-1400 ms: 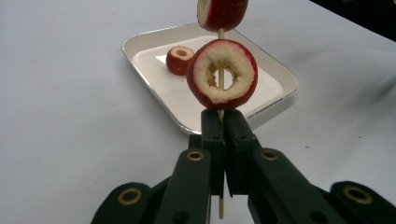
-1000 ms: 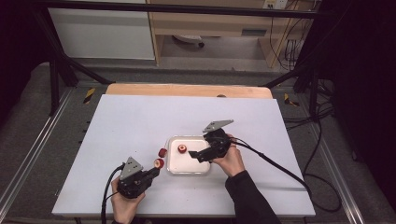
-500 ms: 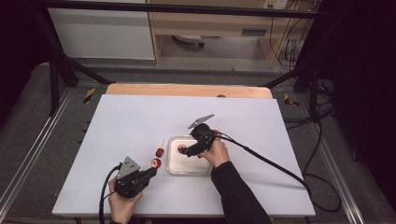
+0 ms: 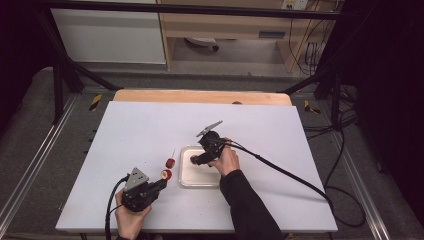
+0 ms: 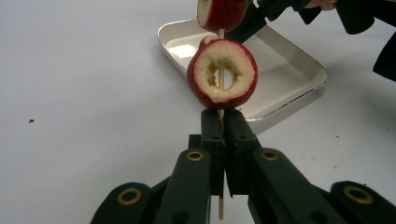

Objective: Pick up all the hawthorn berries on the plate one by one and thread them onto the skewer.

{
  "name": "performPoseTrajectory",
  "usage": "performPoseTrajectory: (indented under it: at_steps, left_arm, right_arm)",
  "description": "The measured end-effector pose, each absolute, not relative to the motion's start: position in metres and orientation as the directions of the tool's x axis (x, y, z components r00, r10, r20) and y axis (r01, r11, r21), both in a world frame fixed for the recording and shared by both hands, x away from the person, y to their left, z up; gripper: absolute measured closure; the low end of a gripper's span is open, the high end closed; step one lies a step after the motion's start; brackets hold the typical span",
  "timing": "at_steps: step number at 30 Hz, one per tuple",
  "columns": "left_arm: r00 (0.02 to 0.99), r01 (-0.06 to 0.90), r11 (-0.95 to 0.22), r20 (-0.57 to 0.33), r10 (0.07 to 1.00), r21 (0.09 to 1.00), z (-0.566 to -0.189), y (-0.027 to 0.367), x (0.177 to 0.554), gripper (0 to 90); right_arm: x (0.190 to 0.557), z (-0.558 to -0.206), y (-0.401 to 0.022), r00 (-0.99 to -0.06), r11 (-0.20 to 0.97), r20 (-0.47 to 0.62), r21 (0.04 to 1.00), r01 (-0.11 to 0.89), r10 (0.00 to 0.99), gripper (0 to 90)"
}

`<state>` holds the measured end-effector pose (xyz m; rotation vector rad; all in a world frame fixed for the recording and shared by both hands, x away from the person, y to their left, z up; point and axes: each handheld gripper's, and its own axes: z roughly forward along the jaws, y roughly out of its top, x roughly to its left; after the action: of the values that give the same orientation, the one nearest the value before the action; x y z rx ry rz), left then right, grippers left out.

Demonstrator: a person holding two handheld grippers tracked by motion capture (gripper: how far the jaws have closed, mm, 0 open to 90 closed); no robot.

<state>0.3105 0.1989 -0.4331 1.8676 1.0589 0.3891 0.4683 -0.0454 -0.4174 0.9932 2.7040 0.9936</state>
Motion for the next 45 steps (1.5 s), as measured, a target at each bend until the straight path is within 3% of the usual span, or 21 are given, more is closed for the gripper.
performPoseTrajectory:
  at_steps: [14, 31, 38, 45]
  left_arm:
    - [0.581, 0.512, -0.207, -0.158, 0.798, 0.833, -0.434, 0.199, 0.311, 87.7]
    - [0.586, 0.516, -0.219, -0.155, 0.796, 0.828, -0.435, 0.197, 0.311, 87.7]
    - [0.591, 0.515, -0.205, -0.172, 0.788, 0.832, -0.435, 0.191, 0.310, 87.8]
    - [0.618, 0.505, -0.204, -0.186, 0.764, 0.839, -0.431, 0.167, 0.307, 87.8]
  right_arm:
    - [0.473, -0.426, -0.033, -0.793, 0.616, 0.151, 0.550, 0.564, 0.591, 48.3]
    - [0.475, -0.429, -0.033, -0.792, 0.617, 0.177, 0.536, 0.576, 0.585, 60.7]
    - [0.468, -0.406, -0.044, -0.771, 0.539, 0.181, 0.618, 0.572, 0.611, 60.9]
    - [0.448, -0.378, -0.079, -0.738, 0.318, 0.273, 0.771, 0.552, 0.617, 60.9]
